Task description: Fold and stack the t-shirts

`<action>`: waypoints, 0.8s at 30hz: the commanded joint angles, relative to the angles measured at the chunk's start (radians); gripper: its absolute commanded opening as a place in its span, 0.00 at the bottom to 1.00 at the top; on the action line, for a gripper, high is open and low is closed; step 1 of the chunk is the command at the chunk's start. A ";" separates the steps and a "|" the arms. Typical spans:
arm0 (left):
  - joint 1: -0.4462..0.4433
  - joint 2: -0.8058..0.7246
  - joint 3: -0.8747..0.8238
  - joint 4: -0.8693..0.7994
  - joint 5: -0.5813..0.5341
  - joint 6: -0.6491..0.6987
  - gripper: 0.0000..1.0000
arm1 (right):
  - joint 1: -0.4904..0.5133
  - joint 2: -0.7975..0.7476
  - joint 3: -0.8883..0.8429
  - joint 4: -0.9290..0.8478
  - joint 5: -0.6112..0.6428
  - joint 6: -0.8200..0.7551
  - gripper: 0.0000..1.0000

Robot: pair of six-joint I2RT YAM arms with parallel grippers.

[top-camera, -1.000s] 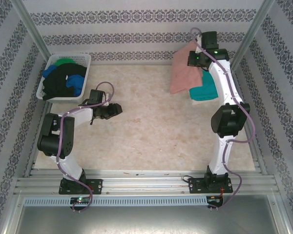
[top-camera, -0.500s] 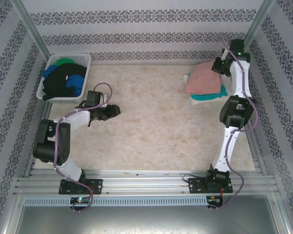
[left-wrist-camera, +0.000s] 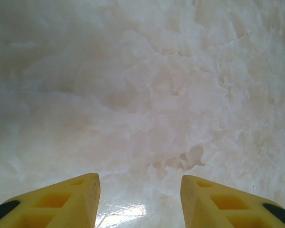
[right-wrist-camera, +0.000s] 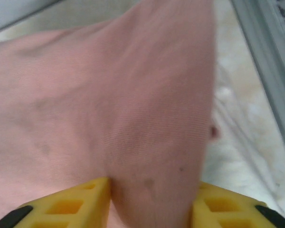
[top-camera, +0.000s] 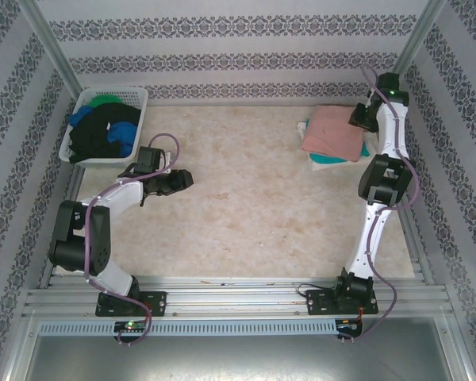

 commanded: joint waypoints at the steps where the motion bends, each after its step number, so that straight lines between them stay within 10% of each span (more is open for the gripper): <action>1: 0.015 -0.034 -0.014 -0.038 -0.012 0.031 0.49 | 0.000 -0.065 0.004 -0.053 0.073 0.025 0.46; 15: 0.016 -0.096 -0.022 -0.054 0.036 0.051 0.50 | 0.258 -0.451 -0.523 0.144 0.440 0.059 0.75; 24: 0.016 -0.091 -0.023 -0.024 0.067 0.048 0.51 | 0.464 -0.264 -0.442 0.155 0.437 0.038 0.76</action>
